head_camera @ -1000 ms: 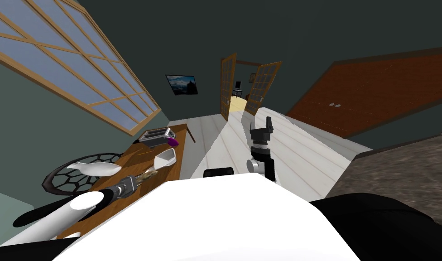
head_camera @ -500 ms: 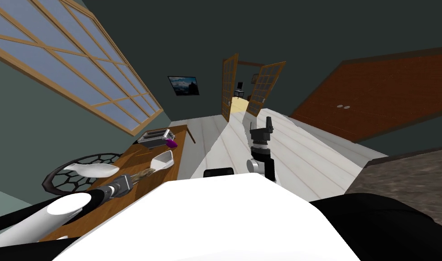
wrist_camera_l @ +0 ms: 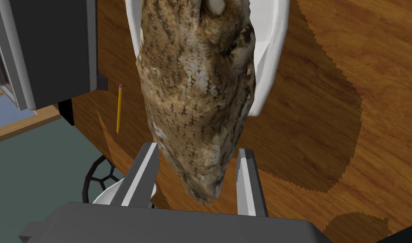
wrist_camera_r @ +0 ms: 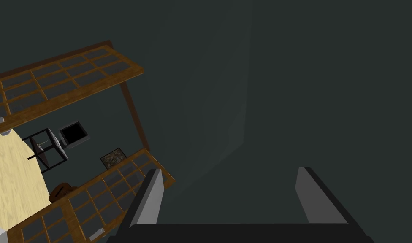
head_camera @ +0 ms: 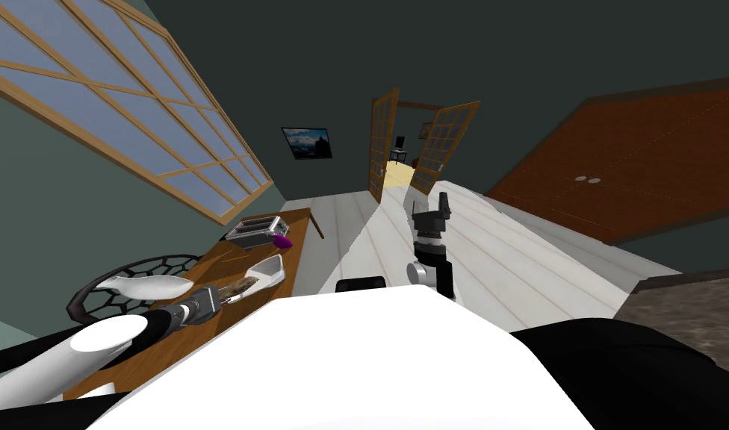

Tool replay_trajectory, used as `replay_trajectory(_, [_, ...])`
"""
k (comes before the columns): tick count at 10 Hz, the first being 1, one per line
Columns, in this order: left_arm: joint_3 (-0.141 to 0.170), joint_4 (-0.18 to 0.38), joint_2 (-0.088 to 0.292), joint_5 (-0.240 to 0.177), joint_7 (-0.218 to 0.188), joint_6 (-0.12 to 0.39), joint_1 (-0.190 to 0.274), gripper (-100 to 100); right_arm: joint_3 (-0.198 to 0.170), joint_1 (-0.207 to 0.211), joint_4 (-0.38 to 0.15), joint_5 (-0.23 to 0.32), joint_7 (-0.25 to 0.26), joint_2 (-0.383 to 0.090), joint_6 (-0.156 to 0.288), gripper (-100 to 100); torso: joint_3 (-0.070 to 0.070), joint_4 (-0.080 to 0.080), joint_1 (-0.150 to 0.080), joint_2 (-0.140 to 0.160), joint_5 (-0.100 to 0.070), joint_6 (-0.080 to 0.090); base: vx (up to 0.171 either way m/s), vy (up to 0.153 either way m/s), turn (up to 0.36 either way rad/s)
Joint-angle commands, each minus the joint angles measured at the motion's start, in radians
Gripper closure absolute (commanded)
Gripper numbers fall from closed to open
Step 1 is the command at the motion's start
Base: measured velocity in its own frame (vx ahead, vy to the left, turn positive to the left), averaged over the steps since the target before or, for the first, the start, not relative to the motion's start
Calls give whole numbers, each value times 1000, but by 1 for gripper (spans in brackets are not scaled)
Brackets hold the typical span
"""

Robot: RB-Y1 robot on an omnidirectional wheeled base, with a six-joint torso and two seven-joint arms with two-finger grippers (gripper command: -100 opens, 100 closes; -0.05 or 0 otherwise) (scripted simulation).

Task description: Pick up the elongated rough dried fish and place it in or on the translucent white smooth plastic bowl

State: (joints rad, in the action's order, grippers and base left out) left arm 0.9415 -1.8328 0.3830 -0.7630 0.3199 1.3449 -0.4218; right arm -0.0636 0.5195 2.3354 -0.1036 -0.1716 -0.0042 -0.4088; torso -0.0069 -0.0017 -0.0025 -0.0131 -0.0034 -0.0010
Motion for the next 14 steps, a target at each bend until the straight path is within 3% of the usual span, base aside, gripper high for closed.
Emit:
replay_trajectory(1, [6, -11, -9, 9, 2, 44, 13, 100, 0, 0, 0, 0, 0, 0, 0, 0, 0, 0, 0, 0, 0, 0, 153, 29, 63])
replay_trajectory(8, [21, -28, -37, 54, 22, 195, 71, 100, 0, 0, 0, 0, 0, 0, 0, 0, 1, 0, 2, 2, 0, 0, 133, 30, 56])
replay_trajectory(10, [21, -29, -38, 55, 22, 194, 72, 100, 0, 0, 0, 0, 0, 0, 0, 0, 1, 0, 0, 2, -1, 0, 80, 6, 33])
replay_trajectory(11, [21, -30, -38, 56, 22, 198, 73, -100, 0, 0, 0, 0, 0, 0, 0, 0, 3, 0, -1, 6, -1, 0, 10, 1, -3])
replay_trajectory(14, [21, -30, -38, 55, 22, 198, 73, -100, 0, 0, 0, 0, 0, 0, 0, 0, 5, 1, -1, 10, -1, 0, 0, 0, 0])
